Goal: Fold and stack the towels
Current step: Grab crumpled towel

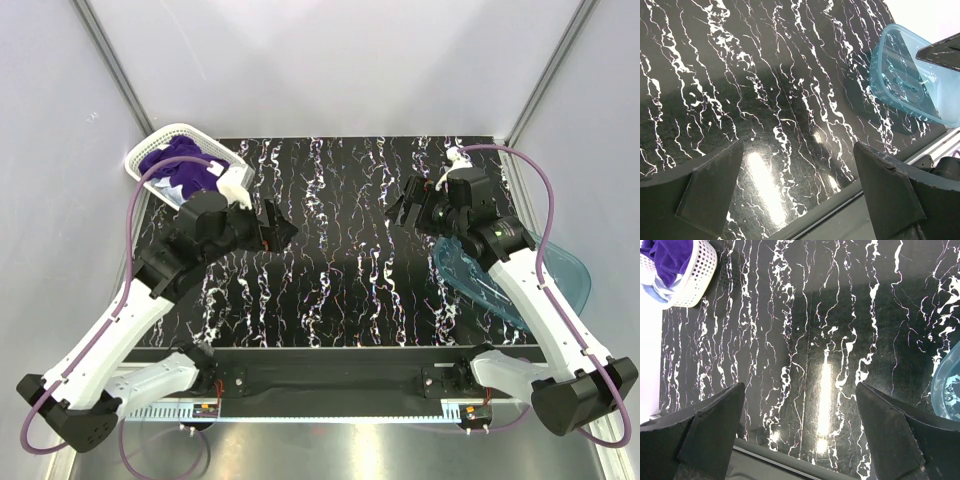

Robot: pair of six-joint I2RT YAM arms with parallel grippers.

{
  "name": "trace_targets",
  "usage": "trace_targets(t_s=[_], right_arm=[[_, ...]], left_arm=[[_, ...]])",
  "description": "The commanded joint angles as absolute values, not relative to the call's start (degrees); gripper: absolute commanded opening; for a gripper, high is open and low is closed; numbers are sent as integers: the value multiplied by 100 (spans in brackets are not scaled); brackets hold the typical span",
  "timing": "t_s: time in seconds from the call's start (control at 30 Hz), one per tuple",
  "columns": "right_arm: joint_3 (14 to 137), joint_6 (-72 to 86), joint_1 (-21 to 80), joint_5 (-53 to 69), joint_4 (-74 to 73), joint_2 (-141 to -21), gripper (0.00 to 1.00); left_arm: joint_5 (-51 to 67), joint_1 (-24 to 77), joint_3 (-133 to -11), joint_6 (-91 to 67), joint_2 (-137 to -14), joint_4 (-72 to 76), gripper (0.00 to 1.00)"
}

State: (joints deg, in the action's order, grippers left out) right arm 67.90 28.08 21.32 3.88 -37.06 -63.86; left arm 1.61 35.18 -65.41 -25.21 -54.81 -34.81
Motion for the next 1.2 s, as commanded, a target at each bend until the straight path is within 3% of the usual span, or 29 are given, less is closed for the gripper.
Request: trace_targets(t_s=[0.0,0.23,0.53,0.7,0.93,1.03,1.17], right_arm=[[6882,2830,2162,176,-3463,-6355,100],[6961,2857,2162,246,-3393,-6258,100],[6188,3190,2162,844,-2470,-5327,100],[6100,3349,2162,1011,-2312,-5273,100],[6056,3208,2171,941,-2206,-5414,100],[6073,3103,2171,836,-2188,-5510,100],[6152,2822,2162,782,-2320,-5572,100]], left_arm=[[-278,3524,-6644,-2399,-5353,-3278,99],[-1590,3280,-7694,-2364,-5894,-3795,99],[-1749,415,-9728,-2021,-8101,-4711,98],[-1215,-701,-10387,-2039,-9889,-4378,80],[-826,-870,-11916,-1767,-11661,-4315,73],[-747,-861,-12391,-1635,-12338,-4281,65],[-616,-879,-12611,-1468,-12884,-4078,66]])
